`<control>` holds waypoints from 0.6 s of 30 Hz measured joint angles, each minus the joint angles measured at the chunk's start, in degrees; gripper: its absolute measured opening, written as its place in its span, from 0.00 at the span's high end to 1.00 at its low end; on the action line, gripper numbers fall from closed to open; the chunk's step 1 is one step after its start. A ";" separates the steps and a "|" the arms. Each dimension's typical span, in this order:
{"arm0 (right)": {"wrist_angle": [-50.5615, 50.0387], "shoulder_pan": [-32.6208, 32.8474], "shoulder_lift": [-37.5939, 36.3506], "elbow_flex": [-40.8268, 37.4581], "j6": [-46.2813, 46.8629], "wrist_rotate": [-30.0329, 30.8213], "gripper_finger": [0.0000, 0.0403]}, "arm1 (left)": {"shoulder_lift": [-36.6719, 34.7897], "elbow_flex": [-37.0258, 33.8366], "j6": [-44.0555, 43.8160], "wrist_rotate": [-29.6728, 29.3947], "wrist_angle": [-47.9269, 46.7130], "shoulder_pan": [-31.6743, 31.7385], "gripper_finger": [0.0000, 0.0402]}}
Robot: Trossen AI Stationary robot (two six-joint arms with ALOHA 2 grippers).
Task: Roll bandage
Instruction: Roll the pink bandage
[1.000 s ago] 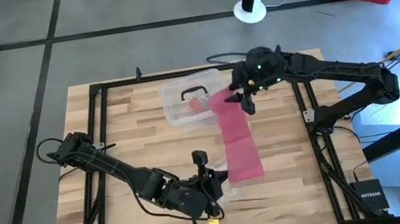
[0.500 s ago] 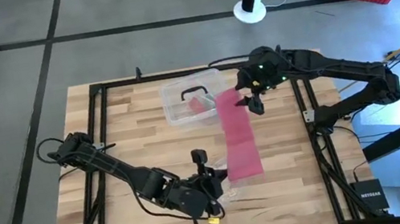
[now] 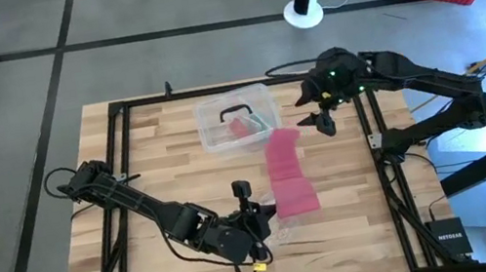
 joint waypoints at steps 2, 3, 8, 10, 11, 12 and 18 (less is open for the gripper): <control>-0.15 0.00 -0.91 0.00 -0.02 -0.26 0.28 | 0.00 0.00 -0.05 0.01 0.00 0.02 1.00; -0.27 0.00 -1.59 0.00 -0.09 -0.69 0.28 | 0.00 0.00 -0.05 0.02 -0.02 0.02 1.00; -1.77 0.00 -6.40 0.00 0.35 -2.86 0.28 | 0.00 0.00 0.01 -0.05 0.00 0.04 1.00; -1.97 0.33 -8.46 0.00 0.55 -2.87 0.28 | 0.00 0.00 0.31 -0.05 -0.04 0.31 1.00; -2.01 0.84 -9.39 -0.04 0.58 -2.79 0.28 | 0.00 0.00 0.27 -0.05 -0.04 0.34 1.00; -1.62 1.50 -10.41 -0.27 0.73 -2.64 0.28 | 0.00 0.00 0.38 -0.07 -0.01 0.44 1.00; 2.10 6.77 -16.41 -5.55 3.45 -2.36 0.28 | -0.10 0.00 0.96 -1.40 -0.01 2.45 1.00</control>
